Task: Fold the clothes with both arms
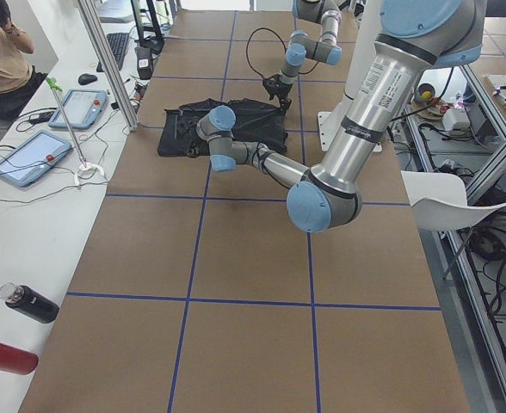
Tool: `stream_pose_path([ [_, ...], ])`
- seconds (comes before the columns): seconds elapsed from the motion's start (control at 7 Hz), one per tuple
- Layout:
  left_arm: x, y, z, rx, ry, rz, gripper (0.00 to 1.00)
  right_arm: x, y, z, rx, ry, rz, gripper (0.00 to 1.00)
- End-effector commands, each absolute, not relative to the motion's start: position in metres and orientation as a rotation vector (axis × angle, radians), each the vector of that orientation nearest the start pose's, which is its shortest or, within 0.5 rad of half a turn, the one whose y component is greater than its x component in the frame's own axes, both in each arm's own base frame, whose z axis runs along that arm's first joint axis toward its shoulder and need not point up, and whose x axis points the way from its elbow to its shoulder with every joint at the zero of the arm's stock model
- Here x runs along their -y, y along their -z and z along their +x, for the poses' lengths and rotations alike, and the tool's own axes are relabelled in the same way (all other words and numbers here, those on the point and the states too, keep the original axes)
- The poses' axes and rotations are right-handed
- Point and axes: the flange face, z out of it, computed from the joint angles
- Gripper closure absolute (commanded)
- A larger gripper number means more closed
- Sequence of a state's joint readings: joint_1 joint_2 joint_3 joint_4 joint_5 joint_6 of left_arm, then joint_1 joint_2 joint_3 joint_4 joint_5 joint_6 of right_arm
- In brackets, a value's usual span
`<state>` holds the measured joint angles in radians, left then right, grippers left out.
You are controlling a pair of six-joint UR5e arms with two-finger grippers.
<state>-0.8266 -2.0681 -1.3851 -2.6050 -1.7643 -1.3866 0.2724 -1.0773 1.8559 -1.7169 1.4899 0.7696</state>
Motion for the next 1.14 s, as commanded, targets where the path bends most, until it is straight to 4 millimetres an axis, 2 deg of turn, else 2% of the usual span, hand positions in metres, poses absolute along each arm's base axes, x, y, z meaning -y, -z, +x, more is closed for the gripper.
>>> stream_pose_path([
  [0.0, 0.587, -0.339, 0.385, -1.267, 0.418, 0.511, 0.12, 0.322, -0.288, -0.539, 0.501, 0.475, 0.401, 0.15],
  [0.14, 0.587, -0.338, 0.386, -1.269, 0.421, 0.510, 0.12, 0.320, -0.292, -0.531, 0.498, 0.472, 0.405, 0.15],
  [0.29, 0.587, -0.338, 0.386, -1.267, 0.422, 0.510, 0.12, 0.317, -0.307, -0.522, 0.480, 0.465, 0.400, 0.14],
  [0.43, 0.587, -0.338, 0.386, -1.267, 0.422, 0.510, 0.12, 0.308, -0.314, -0.526, 0.474, 0.465, 0.386, 0.13],
  [0.71, 0.587, -0.338, 0.386, -1.267, 0.422, 0.510, 0.12, 0.308, -0.312, -0.520, 0.487, 0.409, 0.373, 0.13],
  [0.86, 0.587, -0.338, 0.387, -1.268, 0.421, 0.509, 0.12, 0.303, -0.305, -0.507, 0.519, 0.364, 0.369, 0.13],
  [1.0, 0.587, -0.339, 0.387, -1.267, 0.420, 0.507, 0.12, 0.299, -0.286, -0.508, 0.557, 0.351, 0.374, 0.14],
])
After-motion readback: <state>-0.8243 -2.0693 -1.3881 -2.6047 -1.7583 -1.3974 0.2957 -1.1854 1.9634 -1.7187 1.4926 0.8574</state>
